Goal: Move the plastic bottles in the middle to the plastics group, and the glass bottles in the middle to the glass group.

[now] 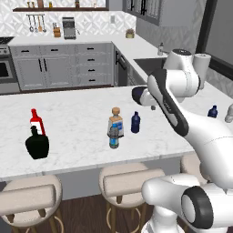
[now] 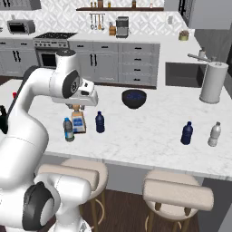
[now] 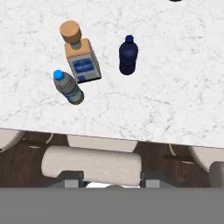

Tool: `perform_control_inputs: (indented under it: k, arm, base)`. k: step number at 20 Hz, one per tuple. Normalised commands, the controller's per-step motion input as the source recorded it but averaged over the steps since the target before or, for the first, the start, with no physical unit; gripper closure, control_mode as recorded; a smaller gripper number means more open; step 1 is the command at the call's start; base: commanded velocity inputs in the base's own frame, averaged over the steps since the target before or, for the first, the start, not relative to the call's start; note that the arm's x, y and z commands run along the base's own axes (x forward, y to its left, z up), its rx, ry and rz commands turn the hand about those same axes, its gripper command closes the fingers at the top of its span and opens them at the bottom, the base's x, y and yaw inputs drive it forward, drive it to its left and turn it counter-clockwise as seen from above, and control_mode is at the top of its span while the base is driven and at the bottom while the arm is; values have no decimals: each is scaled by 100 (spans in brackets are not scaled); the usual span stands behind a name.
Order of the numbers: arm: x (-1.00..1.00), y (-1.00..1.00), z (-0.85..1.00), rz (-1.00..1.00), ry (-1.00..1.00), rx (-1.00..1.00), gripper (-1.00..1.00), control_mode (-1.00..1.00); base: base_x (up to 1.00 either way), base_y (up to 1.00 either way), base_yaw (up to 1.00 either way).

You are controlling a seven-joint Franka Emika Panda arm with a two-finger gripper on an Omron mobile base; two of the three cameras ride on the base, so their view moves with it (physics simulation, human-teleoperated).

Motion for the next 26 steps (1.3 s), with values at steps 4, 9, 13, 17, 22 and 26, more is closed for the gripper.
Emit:
perform_control_inputs:
  k: [4,9,13,17,22,26]
  arm:
    - [-2,6,-6,0,0,0,-100,-100]
    - [-6,86,-37,-17,-1,-6,-100,-100]
    - [-2,36,-21,-2,-18,0,-100,-100]
    - [0,5,-1,0,-2,0,-100,-100]
    - [60,2,-5,0,0,0,-100,-100]
    - [49,0,-4,0,1,0,-100,-100]
  base:
    - [0,0,0]
    - [0,0,0]
    - [0,0,0]
    - [0,0,0]
    - [0,0,0]
    - [0,0,0]
